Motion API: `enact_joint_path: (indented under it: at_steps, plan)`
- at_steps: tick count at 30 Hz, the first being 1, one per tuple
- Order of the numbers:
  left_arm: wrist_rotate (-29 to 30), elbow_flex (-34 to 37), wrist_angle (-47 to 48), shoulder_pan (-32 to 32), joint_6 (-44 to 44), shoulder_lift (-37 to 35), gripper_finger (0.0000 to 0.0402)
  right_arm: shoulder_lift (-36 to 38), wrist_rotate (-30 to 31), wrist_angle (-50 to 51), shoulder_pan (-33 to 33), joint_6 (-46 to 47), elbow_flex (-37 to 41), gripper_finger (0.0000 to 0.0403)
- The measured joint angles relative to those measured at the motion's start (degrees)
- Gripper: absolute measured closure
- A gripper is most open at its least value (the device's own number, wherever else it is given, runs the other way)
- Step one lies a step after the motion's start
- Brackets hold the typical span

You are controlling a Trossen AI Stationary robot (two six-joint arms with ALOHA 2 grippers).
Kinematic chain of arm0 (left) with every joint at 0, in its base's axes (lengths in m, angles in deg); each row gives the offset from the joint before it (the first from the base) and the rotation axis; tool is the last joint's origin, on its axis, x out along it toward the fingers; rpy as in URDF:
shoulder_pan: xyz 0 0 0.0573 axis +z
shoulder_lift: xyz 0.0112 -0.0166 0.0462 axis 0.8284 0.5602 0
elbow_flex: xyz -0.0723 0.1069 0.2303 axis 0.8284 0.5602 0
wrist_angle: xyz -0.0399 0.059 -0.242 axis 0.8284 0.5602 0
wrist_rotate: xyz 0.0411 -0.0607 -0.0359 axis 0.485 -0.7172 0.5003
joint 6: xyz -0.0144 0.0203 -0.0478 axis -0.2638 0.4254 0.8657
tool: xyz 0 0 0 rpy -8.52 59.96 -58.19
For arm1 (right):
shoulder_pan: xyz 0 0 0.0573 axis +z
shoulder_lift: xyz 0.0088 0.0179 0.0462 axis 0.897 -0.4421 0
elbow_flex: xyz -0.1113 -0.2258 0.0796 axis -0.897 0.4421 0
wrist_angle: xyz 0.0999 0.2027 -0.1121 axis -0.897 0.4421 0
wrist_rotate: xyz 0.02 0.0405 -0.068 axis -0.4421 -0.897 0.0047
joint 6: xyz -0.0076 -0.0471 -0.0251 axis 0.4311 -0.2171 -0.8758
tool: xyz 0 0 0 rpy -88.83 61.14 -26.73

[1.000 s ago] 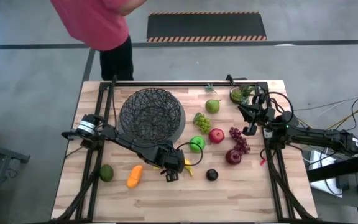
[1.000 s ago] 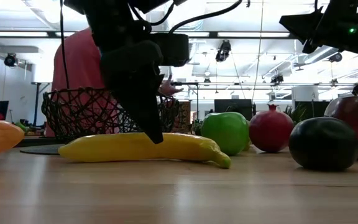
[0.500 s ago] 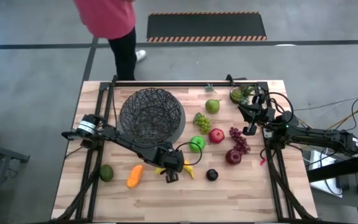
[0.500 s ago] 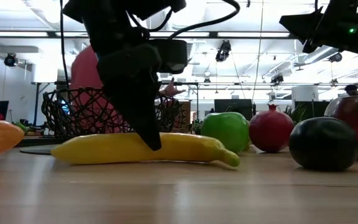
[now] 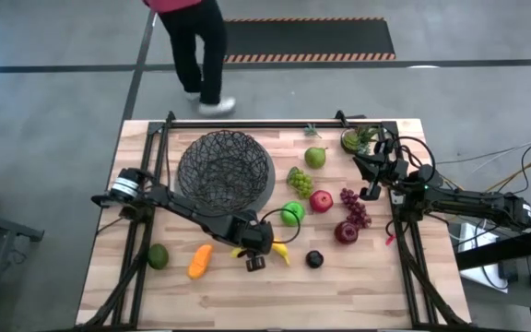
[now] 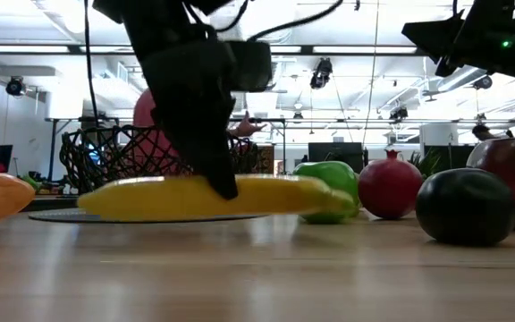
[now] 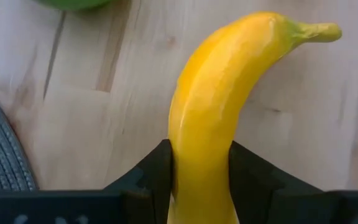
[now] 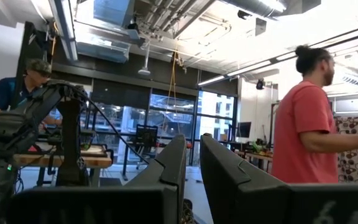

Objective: Build produce basket
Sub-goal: Put the yellow banana into the basket

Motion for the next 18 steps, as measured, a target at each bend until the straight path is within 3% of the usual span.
enact_joint_path:
  at_steps: [18]
  plan:
    - [-1.8,-5.2,3.6,0.7,-11.0,-8.7,0.0292,0.0,1.1,0.0,0.0,0.1,0.0,0.0364]
